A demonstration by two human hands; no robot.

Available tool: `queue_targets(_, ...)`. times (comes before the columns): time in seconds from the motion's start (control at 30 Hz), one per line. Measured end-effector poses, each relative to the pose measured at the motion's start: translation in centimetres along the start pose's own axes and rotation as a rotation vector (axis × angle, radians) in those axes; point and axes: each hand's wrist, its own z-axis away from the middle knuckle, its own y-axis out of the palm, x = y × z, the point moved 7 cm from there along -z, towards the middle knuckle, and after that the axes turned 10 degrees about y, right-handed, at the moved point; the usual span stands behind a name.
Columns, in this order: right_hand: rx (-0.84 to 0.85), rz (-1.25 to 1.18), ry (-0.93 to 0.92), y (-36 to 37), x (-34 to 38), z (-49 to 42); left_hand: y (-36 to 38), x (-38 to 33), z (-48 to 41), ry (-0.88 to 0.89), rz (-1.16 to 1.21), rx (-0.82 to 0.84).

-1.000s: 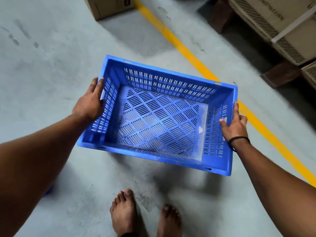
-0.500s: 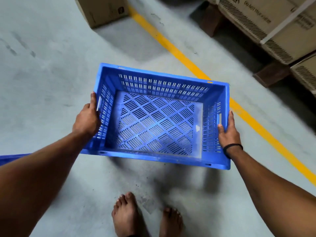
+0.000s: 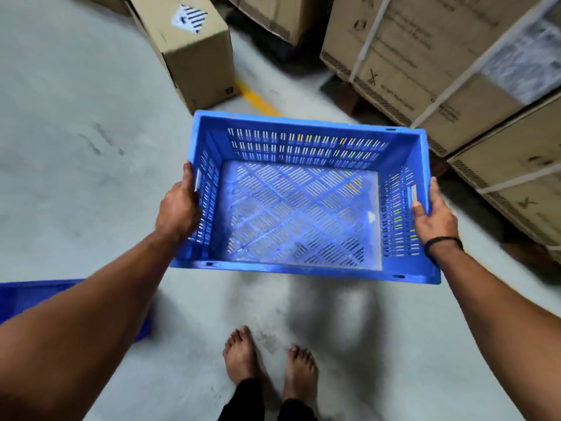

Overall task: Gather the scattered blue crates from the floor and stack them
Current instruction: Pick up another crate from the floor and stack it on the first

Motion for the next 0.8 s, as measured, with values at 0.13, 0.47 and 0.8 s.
queue_targets(0.13,0.006,-0.002,0.002,-8.3,2.1,3.6,-8.1,-5.8,2.6,0.006,-0.027,-0.002)
queue_targets(0.47,0.000,0.061,0.019,-25.4,1.1,12.2,-21.4,-17.3,9.8,0.058,-0.039,0.064)
queue_targets(0.8,-0.233,0.020,0.126,-36.8,-5.5,25.6,-26.8,-24.4,16.1,0.273,0.055,0.071)
